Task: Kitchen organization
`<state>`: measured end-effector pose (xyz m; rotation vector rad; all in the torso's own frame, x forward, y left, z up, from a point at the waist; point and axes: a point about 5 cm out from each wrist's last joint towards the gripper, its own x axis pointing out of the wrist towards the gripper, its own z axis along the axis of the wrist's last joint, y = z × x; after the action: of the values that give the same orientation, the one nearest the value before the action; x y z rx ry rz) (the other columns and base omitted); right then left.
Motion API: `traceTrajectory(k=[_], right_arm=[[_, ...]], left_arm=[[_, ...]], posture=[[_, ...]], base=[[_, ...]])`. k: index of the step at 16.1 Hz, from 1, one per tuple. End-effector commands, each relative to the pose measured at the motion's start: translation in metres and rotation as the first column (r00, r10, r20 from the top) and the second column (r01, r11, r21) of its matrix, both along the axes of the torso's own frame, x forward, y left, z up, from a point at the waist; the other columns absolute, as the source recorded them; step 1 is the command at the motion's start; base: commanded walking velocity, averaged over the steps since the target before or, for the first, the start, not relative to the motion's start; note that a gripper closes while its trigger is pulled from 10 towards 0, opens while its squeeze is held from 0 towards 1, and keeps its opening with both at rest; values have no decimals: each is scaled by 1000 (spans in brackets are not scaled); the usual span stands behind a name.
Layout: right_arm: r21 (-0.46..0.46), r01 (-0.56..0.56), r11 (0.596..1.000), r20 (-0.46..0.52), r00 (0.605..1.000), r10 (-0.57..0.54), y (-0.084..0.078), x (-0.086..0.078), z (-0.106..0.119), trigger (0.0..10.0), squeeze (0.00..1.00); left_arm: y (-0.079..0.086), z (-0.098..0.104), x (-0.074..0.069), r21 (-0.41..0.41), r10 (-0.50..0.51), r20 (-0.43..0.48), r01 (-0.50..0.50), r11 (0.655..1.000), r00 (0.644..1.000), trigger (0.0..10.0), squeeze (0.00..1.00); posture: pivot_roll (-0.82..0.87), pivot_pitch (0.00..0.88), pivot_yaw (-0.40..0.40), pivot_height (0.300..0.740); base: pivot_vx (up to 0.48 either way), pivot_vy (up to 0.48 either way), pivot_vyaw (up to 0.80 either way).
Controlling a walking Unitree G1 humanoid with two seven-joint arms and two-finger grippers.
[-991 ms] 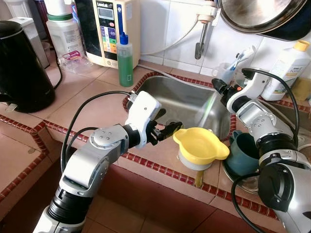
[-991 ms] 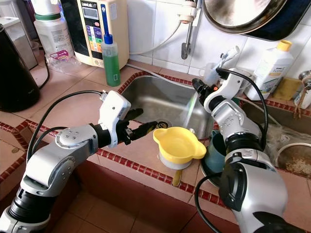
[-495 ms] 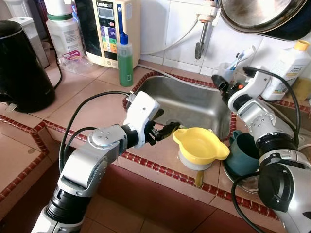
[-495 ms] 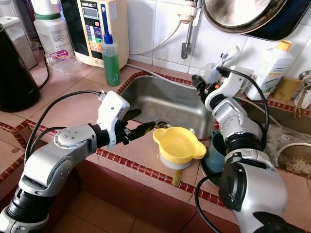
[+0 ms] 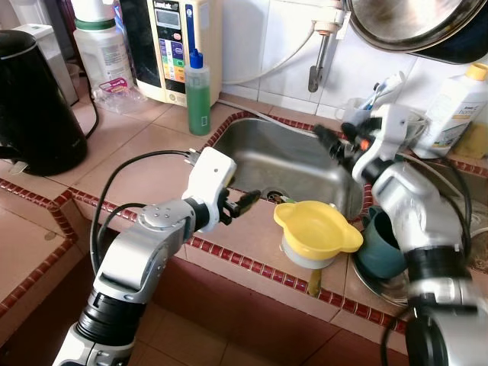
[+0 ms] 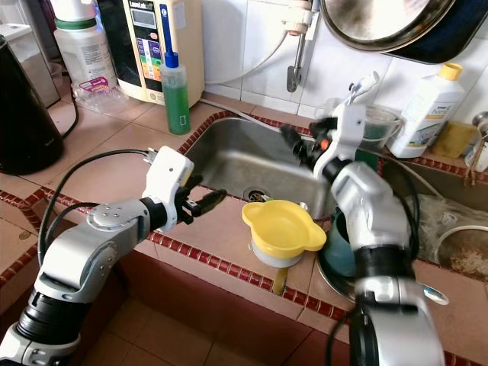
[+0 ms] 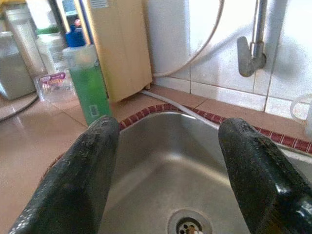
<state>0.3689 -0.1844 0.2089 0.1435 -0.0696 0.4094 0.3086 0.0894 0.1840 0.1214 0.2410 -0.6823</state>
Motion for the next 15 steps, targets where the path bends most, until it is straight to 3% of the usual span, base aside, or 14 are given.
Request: traceTrajectory(k=[1, 2, 4, 5, 11, 15], right_arm=[[-22, -18, 1000, 52, 998, 19, 3, -5, 11, 10000, 0], [-58, -41, 997, 128, 991, 49, 7, -20, 15, 10000, 0], [-90, -74, 993, 180, 980, 89, 17, -46, 15, 10000, 0], [-101, -77, 992, 192, 977, 95, 18, -51, 16, 10000, 0], [-164, -185, 969, 186, 959, 215, 36, -110, -2, 10000, 0], [-158, -254, 954, 150, 949, 277, 45, -127, -10, 10000, 0]], left_arm=[[3, 2, 3, 6, 21, -4, -21, 1000, 1000, 10000, 0], [6, 3, 4, 6, 32, 7, -32, 999, 999, 10000, 0], [10, 3, 6, 7, 45, 0, -45, 999, 999, 10000, 0], [11, 3, 6, 7, 45, -1, -45, 999, 999, 10000, 0], [9, -2, 8, 22, 26, -1, -26, 999, 1000, 10000, 0], [6, -2, 7, 25, -39, -14, 39, 999, 999, 10000, 0]], posture=[[-96, 0, -30, 736], [-98, 0, -28, 736], [-113, 0, -16, 736], [-115, 0, -14, 736], [-150, 7, 11, 736], [-164, 8, 22, 736]], base=[[0, 0, 0], [0, 0, 0], [0, 0, 0], [0, 0, 0], [0, 0, 0], [0, 0, 0]])
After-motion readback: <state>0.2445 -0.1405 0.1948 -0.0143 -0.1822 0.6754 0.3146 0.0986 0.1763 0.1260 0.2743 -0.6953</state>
